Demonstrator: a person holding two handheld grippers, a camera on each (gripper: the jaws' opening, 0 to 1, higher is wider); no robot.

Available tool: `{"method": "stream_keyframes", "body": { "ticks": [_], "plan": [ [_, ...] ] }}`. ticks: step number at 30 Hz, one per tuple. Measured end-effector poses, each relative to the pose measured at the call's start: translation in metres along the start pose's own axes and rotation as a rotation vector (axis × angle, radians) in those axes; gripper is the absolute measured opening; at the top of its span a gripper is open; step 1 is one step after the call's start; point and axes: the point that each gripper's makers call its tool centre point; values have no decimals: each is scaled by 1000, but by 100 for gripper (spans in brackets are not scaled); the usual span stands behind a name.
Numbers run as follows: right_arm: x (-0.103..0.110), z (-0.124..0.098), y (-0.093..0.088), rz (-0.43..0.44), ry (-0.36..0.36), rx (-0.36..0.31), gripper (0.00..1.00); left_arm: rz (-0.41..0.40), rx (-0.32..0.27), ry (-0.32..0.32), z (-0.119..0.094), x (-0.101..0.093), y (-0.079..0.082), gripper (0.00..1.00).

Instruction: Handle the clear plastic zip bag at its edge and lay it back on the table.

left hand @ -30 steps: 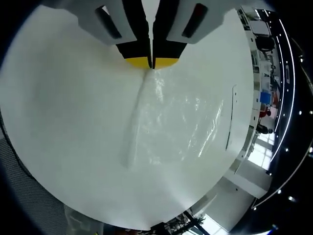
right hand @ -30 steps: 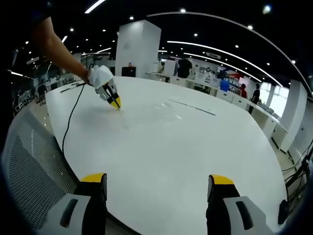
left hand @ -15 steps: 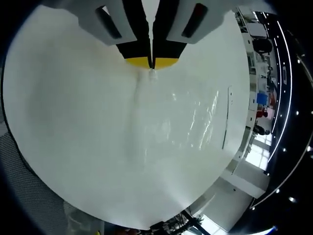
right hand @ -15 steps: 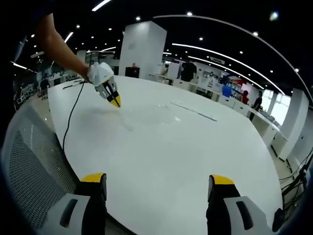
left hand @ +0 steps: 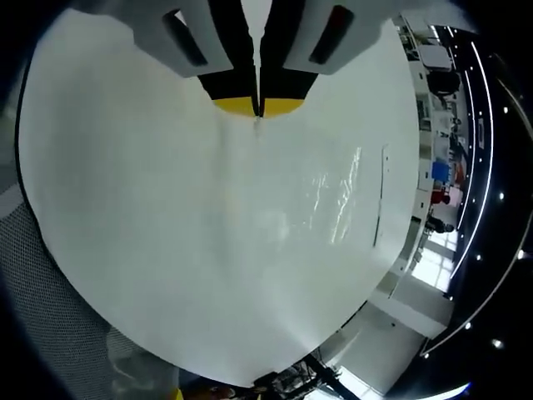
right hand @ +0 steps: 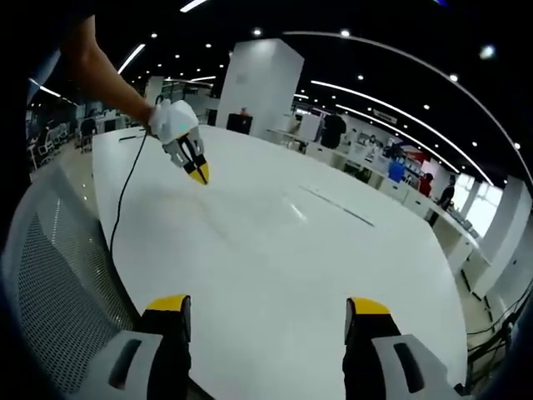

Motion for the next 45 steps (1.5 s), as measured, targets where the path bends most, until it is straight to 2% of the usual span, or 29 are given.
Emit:
{"method": "stream_keyframes", "body": {
  "ticks": [8, 18, 27, 45],
  "plan": [
    [11, 4, 15, -37, 52, -5, 65, -23, 0, 23, -15, -6, 13, 0],
    [23, 10, 23, -72, 102, -3, 56, -31, 7, 33, -31, -17, 25, 0],
    [32, 18, 34, -110, 146, -9, 50, -52, 4, 31, -40, -24, 36, 0],
    [51, 39, 59, -182, 226, -25, 36, -82, 42, 38, -56, -36, 58, 0]
  ]
}}
Point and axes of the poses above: the point that each gripper's makers call its tool centre point, and the gripper's own axes: z roughly forward along the fingers, x roughly to its left, y roughly out of its top, and after that the axes turned 13 degrees about y, right-handed
